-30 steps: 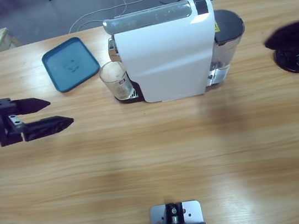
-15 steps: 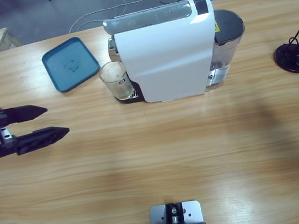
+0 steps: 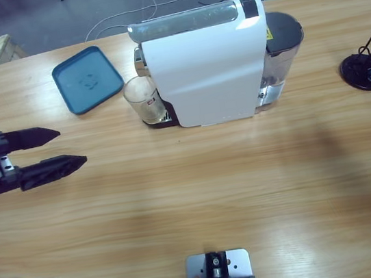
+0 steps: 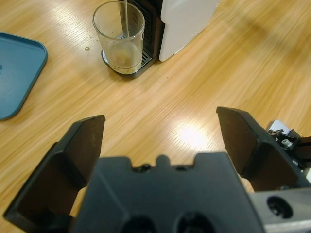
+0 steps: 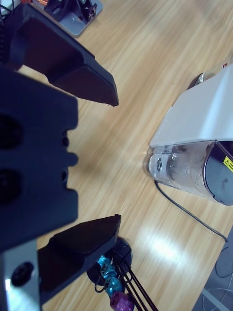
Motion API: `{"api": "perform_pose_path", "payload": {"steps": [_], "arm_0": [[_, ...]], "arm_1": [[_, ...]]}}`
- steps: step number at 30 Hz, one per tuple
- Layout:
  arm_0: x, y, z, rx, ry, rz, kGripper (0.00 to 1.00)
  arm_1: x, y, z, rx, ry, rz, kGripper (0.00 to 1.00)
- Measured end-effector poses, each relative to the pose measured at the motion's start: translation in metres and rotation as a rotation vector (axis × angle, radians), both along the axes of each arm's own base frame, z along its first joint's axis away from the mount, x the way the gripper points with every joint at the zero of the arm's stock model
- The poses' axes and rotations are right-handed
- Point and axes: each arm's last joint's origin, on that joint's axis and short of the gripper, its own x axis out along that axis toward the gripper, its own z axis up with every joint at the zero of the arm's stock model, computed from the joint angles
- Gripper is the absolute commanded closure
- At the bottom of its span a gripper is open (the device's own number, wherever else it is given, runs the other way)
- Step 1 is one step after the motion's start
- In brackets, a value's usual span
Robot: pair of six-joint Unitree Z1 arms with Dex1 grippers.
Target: Pour coffee
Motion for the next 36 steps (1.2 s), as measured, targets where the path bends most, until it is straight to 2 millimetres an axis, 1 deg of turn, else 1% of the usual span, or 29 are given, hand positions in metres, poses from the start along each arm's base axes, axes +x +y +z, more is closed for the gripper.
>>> {"api": "perform_pose_path", "payload": {"steps": [5,11,17,21,33,36], "arm_0": [[-0.001,0.001,0.000,-0.007,0.013,0.011,0.000],[-0.009,0.006,0.000,-0.017,0.070,0.047,0.000],[-0.010,0.008,0.008,-0.024,0.087,0.079,0.000],[-0.010,0.008,0.012,-0.009,0.087,0.074,0.000],[-0.012,0.010,0.015,0.005,0.087,0.066,0.000],[-0.011,0.009,0.016,-0.005,0.055,0.057,0.000]], "arm_1": [[0.001,0.001,-0.001,-0.006,0.005,0.000,0.000],[0.001,0.001,-0.001,-0.006,0.006,0.000,0.000],[0.001,0.001,-0.001,-0.007,0.007,0.000,0.000],[0.001,0.001,-0.002,-0.007,0.007,0.000,0.000],[0.001,0.001,-0.002,-0.007,0.007,0.000,0.000],[0.001,0.001,-0.003,-0.009,0.008,0.000,0.000]]}}
